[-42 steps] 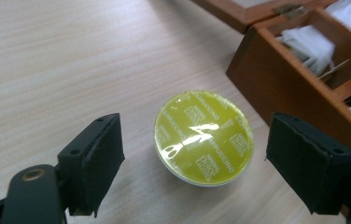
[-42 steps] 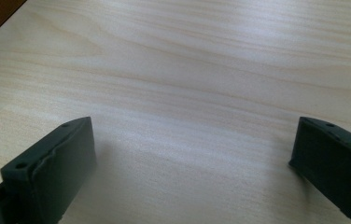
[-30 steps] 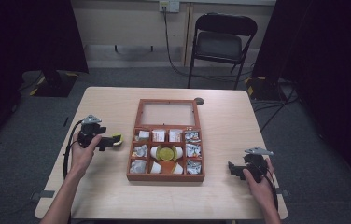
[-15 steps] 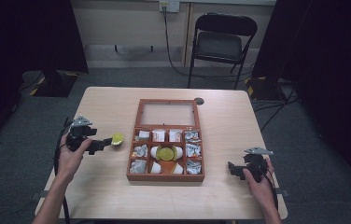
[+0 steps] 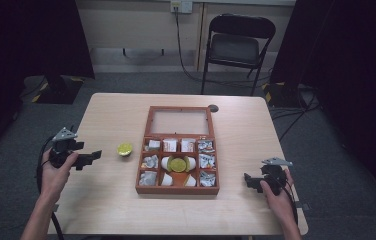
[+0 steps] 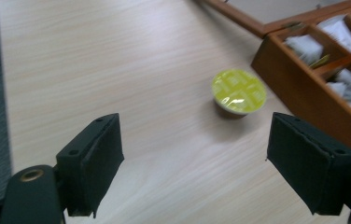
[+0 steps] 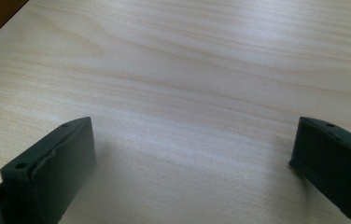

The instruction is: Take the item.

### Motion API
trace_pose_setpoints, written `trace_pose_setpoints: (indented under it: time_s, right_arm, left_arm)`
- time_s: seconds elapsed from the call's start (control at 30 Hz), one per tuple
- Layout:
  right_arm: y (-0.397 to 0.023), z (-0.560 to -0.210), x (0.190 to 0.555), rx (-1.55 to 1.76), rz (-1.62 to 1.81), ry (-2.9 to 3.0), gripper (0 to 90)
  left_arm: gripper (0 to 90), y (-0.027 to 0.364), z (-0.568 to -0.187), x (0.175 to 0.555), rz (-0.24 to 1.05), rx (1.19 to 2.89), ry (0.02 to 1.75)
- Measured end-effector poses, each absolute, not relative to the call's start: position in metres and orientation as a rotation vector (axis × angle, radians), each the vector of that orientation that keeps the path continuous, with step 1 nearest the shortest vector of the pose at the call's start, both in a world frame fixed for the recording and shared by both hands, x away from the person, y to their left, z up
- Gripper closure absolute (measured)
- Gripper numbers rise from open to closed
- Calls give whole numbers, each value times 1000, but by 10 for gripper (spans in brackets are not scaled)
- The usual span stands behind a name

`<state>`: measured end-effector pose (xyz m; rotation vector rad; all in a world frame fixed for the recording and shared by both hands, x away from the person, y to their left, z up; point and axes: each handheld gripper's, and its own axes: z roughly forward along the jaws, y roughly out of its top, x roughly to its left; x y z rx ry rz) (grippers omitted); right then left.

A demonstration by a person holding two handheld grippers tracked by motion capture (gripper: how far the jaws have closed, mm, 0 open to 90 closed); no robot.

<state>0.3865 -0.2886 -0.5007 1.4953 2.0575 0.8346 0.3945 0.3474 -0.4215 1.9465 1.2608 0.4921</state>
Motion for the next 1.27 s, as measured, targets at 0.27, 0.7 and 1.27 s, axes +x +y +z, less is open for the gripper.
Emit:
trace_pose_setpoints:
  time_s: [0.27, 0.7, 1.27]
  right_arm:
    - [-289, -501, 387, 1494, 835, 2058, 0]
    - [-289, -501, 387, 1496, 835, 2058, 0]
    - [-288, -501, 386, 1497, 835, 2054, 0]
  left_arm:
    - [180, 367, -440, 398, 517, 1934, 1356]
    - [184, 377, -488, 413, 455, 1979, 1468]
    - [97, 367, -506, 409, 617, 1915, 1472]
